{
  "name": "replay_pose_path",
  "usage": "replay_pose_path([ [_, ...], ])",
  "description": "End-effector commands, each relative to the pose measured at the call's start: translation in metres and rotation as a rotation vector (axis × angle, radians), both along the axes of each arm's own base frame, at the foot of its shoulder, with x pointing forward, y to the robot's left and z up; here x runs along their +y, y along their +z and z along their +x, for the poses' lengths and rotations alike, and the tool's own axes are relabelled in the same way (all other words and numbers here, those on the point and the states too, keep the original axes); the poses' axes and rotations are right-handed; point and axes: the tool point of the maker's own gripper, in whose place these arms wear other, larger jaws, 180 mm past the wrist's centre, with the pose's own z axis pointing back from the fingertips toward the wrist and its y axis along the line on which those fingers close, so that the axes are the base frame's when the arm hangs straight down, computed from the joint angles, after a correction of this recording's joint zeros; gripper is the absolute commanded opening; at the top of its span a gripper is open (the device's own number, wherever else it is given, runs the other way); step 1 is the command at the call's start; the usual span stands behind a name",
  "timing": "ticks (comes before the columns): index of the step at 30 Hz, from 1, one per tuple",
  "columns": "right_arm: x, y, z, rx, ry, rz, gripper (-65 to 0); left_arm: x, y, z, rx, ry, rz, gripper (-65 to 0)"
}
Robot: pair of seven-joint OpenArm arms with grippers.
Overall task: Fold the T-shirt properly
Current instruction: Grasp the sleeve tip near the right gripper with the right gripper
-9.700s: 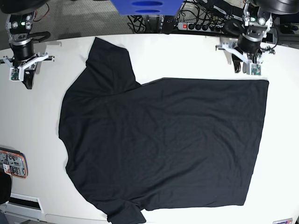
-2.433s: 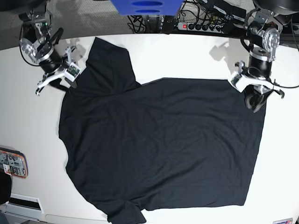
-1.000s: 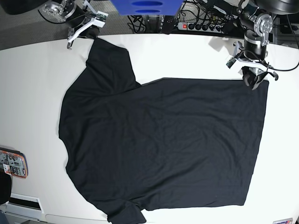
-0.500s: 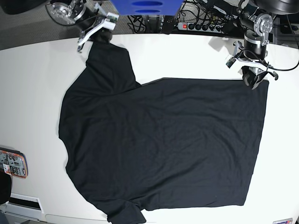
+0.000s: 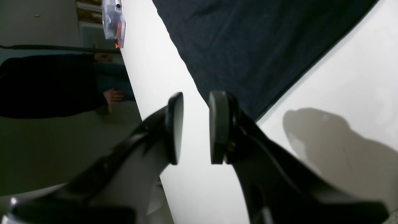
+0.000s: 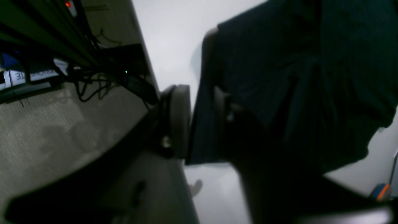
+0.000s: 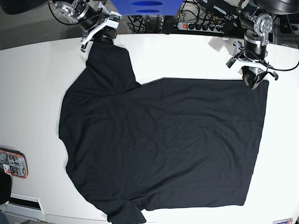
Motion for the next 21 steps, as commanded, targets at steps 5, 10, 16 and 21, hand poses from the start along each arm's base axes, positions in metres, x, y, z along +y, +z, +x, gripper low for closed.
replay_pose_path([
  [5,-0.001,0.001,0.004,-0.016,0.01,-0.034,-28.0,0.0,0.009,0.004,-0.035,-0.011,0.01,-49.8],
  [10,0.012,-0.003,-0.001,-0.006,0.052,-0.057,-31.1,0.0,0.009,0.004,-0.033,-0.011,0.01,-50.0],
  [16,0.015,-0.004,-0.001,-0.018,0.079,-0.077,-36.6,0.0,0.009,0.003,-0.031,-0.011,0.01,-49.9],
  [21,0.017,-0.001,0.012,-0.049,0.072,-0.072,-41.0,0.0,0.009,0.004,-0.033,-0.011,0.01,-49.9],
])
